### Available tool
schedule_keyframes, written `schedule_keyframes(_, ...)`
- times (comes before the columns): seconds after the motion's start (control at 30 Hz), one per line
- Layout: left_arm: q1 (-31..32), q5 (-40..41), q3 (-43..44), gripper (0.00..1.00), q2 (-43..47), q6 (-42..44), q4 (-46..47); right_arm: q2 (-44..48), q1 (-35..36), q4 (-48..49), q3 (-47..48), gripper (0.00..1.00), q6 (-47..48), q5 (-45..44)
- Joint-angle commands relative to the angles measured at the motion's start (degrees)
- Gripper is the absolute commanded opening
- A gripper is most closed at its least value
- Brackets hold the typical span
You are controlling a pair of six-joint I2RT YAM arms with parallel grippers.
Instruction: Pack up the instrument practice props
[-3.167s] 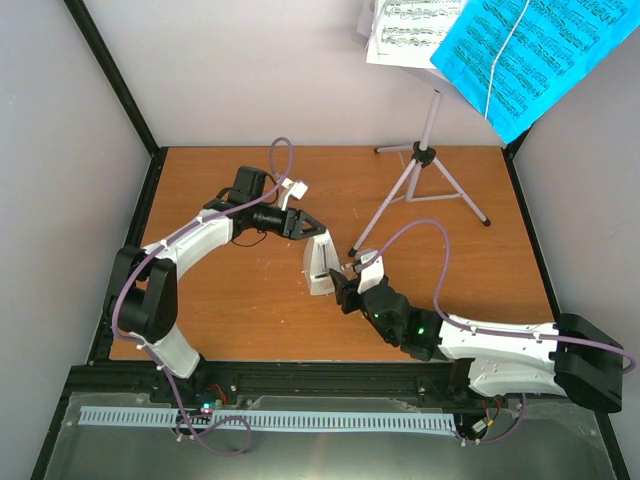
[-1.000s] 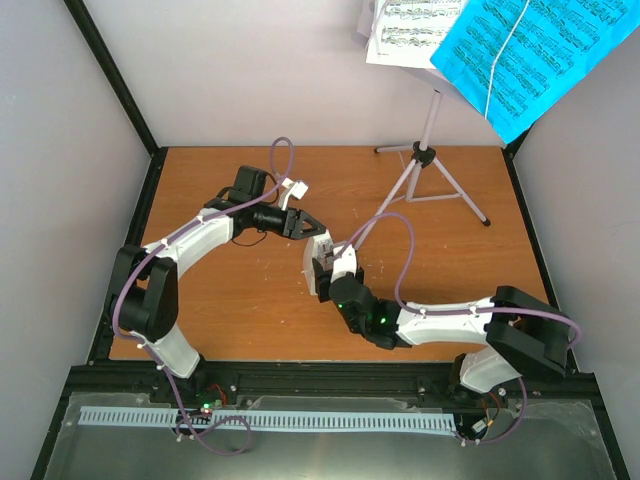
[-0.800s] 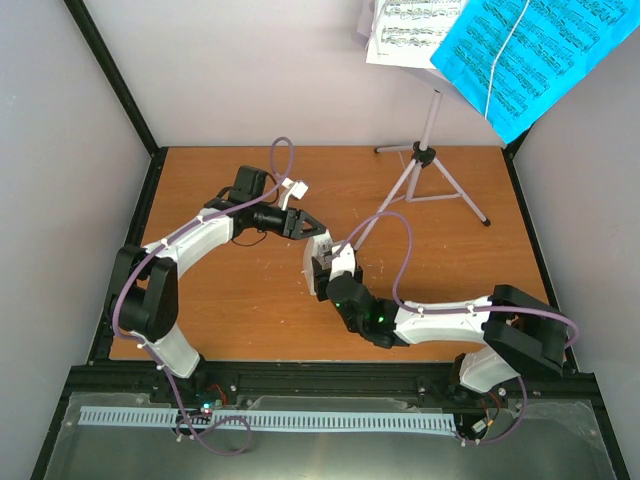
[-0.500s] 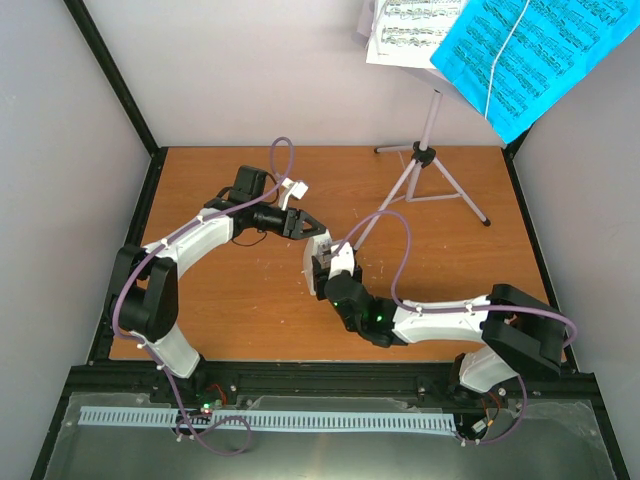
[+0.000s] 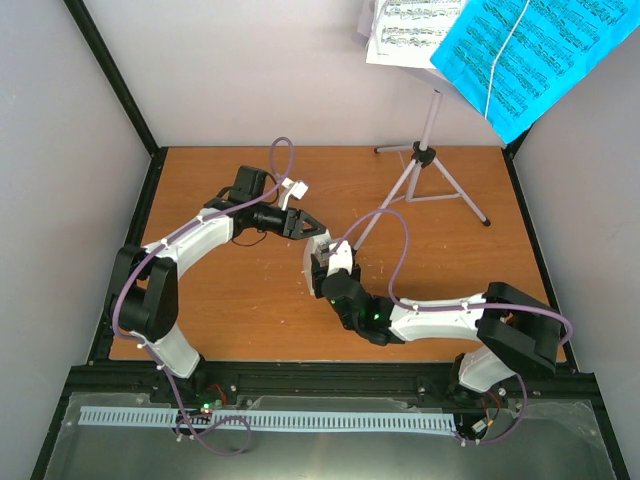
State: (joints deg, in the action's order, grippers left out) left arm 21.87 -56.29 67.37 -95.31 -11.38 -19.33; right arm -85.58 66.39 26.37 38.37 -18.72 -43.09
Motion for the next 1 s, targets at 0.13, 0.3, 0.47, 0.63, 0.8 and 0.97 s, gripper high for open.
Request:
schedule_keyframes(0.13, 0.7, 4.1, 0.0, 0.57, -1.3, 2.7, -4.5, -2.3, -0.9, -3.8, -0.1, 0.56, -0.6, 3.1)
schedule_keyframes(0.3, 0.6, 4.2, -0.1, 0.57, -1.3, 2.7, -4.7, -2.2, -1.1, -4.9, 0.6, 0.63, -0.3, 3.7)
schedule_keyframes(0.47, 0.6, 4.9, 0.0, 0.59, -1.0, 2.7, -4.7, -1.1, -1.1, -5.7, 0.6, 0.86, 0.6, 3.8)
schedule_keyframes(0.63, 0.6, 6.1, -0.1, 0.62, -0.4, 2.7, -4.7, 1.5, -1.1, -4.7, -1.0, 1.00, 2.2, 4.8)
schedule_keyframes(0.8, 0.6, 7.9, -0.1, 0.71, 0.6, 2.7, -4.3, 6.1, -1.0, -5.4, -3.1, 1.00, 3.5, 6.5)
schedule_keyframes(0.97, -0.4, 10.7, -1.1, 0.93, 3.4, 1.6, -2.2, 13.8, -0.9, -7.5, -6.8, 1.00, 5.9, 11.7)
